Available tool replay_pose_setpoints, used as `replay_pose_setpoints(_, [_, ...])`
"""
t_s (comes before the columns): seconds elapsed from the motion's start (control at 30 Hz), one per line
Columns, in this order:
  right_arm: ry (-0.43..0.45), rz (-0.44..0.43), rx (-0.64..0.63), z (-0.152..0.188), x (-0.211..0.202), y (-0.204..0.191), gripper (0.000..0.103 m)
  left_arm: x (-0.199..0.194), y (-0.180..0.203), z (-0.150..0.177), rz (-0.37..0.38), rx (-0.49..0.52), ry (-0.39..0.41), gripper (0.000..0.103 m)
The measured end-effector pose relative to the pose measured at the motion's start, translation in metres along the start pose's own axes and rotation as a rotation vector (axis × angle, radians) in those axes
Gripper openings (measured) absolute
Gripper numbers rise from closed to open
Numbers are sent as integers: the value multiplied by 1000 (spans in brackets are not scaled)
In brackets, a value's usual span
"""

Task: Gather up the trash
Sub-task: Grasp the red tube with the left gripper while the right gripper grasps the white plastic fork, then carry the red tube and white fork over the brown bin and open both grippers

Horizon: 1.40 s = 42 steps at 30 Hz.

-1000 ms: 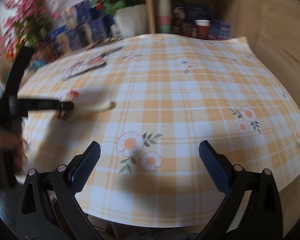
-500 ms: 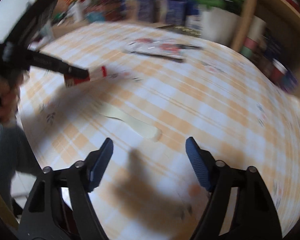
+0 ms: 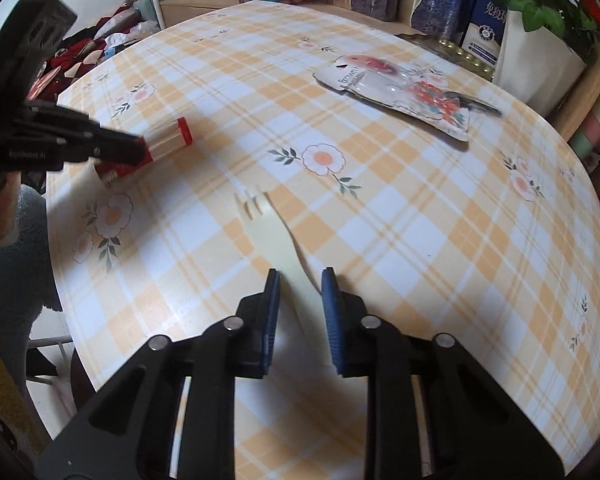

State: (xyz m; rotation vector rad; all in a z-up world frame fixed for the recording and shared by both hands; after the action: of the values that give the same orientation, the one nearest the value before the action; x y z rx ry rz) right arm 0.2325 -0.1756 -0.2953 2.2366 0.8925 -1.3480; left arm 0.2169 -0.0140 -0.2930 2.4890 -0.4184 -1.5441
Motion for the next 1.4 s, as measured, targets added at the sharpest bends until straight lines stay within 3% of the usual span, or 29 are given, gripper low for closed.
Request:
replay_pose_setpoints(0.17, [48, -42, 59, -4, -5, -6, 16, 1, 0, 2, 10, -5, 16, 11])
replay_pose_setpoints(0.47, [251, -128, 357, -2, -38, -18, 15, 2, 4, 7, 24, 16, -1, 10])
replay_pose_setpoints(0.57, [306, -153, 452, 9, -53, -23, 15, -11, 15, 11, 27, 72, 34, 10])
replay_pose_setpoints(0.7, [345, -151, 516, 25, -71, -30, 15, -34, 34, 25, 92, 122, 35, 10])
replay_pose_setpoints(1.0, [391, -95, 569, 72, -109, -49, 15, -63, 66, 109, 197, 274, -69, 10])
replay_pose_setpoints(1.2, [398, -89, 597, 106, -120, -67, 15, -55, 77, 169, 165, 376, -148, 10])
replay_pose_setpoints(1.4, [397, -97, 641, 132, -121, -78, 15, -34, 82, 207, 133, 438, -221, 10])
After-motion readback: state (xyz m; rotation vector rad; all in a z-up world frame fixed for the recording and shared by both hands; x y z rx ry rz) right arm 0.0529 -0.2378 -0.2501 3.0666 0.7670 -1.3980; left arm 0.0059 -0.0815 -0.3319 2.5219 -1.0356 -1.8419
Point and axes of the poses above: each gripper's, at about its wrist camera, not at the fingertips, and x roughly the way its jaws point, y to its right, z to its underside, the point moved 8 cm from there along x, roughly the way its jaws point
